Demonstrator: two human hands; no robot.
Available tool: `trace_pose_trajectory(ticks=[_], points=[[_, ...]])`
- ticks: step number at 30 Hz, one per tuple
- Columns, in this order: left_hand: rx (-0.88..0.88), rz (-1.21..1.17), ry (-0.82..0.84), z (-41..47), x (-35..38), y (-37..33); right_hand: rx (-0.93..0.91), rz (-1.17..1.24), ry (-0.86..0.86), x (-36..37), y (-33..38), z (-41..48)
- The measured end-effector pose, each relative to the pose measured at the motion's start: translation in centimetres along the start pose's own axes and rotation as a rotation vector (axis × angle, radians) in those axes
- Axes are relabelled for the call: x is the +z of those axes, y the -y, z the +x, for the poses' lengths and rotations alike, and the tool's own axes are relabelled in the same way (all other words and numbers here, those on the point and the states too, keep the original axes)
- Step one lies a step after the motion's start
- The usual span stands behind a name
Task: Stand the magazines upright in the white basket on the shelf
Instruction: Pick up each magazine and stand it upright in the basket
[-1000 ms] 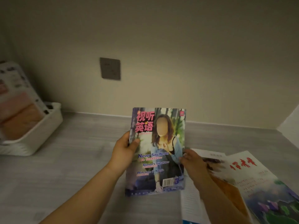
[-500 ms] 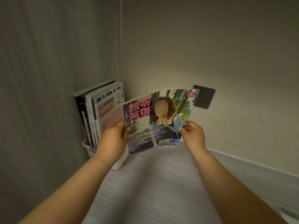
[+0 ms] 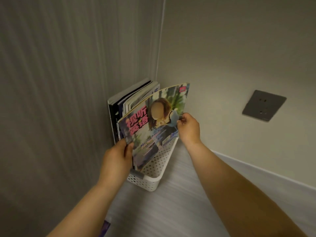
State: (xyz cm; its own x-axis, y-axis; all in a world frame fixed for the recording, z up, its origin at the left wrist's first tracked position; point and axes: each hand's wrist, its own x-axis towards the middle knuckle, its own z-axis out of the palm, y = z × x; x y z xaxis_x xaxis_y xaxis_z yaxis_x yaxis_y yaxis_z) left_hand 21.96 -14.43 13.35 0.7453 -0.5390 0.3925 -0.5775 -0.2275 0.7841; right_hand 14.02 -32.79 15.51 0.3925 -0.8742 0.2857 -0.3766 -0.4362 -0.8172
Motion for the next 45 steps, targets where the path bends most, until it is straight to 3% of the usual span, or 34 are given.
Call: trace_pose_trajectory(ticks=[10, 14, 20, 29, 34, 40, 45], points=[[-0.026, 0.032, 0.07, -0.3, 1.5, 2.0, 0.219, 0.203, 0.245, 4.9, -1.6, -1.6], [-0.082, 0.001, 0.036, 0.4, 1.8, 2.5, 0.212, 0.28, 0.368, 6.0, -1.4, -3.1], [-0.137, -0.001, 0.016, 0.4, 2.3, 3.3, 0.172, 0.189, 0.535, 8.1, -0.8, -4.7], [-0.144, -0.004, 0.004, -1.0, 1.2, 2.9, 0.135, 0.149, 0.497, 7.0, -0.5, -5.3], [-0.064, -0.004, 0.091, -3.9, 1.0, 1.1, 0.124, 0.161, 0.389, 3.9, -1.1, -6.9], [-0.071, -0.059, 0.31, -9.0, 3.7, -2.7, 0.041, -0.088, 0.164, -6.1, -5.2, -9.5], [-0.042, -0.078, 0.482, -15.6, 8.5, -8.5, 0.183, -0.236, 0.019, -19.4, -12.1, -15.0]])
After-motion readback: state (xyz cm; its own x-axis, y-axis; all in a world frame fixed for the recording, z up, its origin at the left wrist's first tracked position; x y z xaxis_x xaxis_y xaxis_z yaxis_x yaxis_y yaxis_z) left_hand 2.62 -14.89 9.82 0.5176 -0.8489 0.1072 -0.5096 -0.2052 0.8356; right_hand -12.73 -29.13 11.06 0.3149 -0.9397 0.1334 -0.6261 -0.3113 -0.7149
